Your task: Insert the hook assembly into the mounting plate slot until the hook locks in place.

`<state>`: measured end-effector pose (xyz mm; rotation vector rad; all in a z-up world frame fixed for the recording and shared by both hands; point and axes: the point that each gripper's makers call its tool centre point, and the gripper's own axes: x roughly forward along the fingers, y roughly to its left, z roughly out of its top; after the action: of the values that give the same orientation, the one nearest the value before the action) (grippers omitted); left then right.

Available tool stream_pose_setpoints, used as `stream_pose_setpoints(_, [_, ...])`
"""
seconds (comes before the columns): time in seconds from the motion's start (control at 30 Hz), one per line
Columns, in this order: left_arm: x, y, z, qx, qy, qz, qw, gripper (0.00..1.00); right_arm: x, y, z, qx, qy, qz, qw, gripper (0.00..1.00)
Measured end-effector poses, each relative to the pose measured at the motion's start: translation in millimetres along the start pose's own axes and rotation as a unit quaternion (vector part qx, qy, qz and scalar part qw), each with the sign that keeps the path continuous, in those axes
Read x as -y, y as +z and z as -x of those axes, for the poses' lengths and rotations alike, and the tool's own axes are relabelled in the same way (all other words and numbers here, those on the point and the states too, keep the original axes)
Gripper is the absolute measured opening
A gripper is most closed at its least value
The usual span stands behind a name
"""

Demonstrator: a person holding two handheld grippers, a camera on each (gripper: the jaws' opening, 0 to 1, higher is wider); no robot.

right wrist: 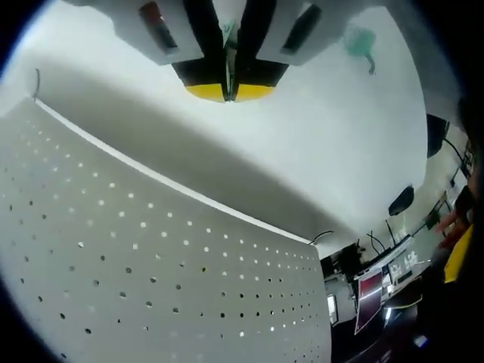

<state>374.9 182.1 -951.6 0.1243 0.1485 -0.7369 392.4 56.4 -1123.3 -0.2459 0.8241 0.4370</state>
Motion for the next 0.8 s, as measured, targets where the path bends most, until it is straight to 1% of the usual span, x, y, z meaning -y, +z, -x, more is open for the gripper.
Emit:
stream_pose_setpoints(0.17, [0.2, -0.4, 0.1, -0.001, 0.000, 0.000, 1.0000, 0.50, -1.4, -3.4, -0.9, -0.010, -0.004, 0.026, 0.9996, 0.02])
stream_pose_setpoints(0.33, [0.8, -0.6, -0.1, -0.001, -0.001, 0.000, 1.0000, 0.50, 1.2, -2.8, -0.3, -0.009, -0.006, 0.029, 0.9995, 0.01])
stream_pose_setpoints(0.4, [1.0, -0.5, -0.1, -0.001, -0.002, -0.001, 1.0000, 0.50, 2.4, -1.0, 1.0, -0.004, -0.007, 0.025, 0.9996, 0.00])
stream_pose_setpoints(0.63, [2.2, -0.5, -0.2, -0.002, -0.003, -0.002, 1.0000, 0.50, 4.0, -0.7, 3.1, 0.003, -0.005, 0.009, 0.9999, 0.00])
stream_pose_setpoints(0.8, [2.0, -0.6, -0.3, -0.002, -0.003, -0.001, 1.0000, 0.50, 4.2, 5.3, 7.3, 0.020, 0.000, -0.009, 0.9998, 0.00])
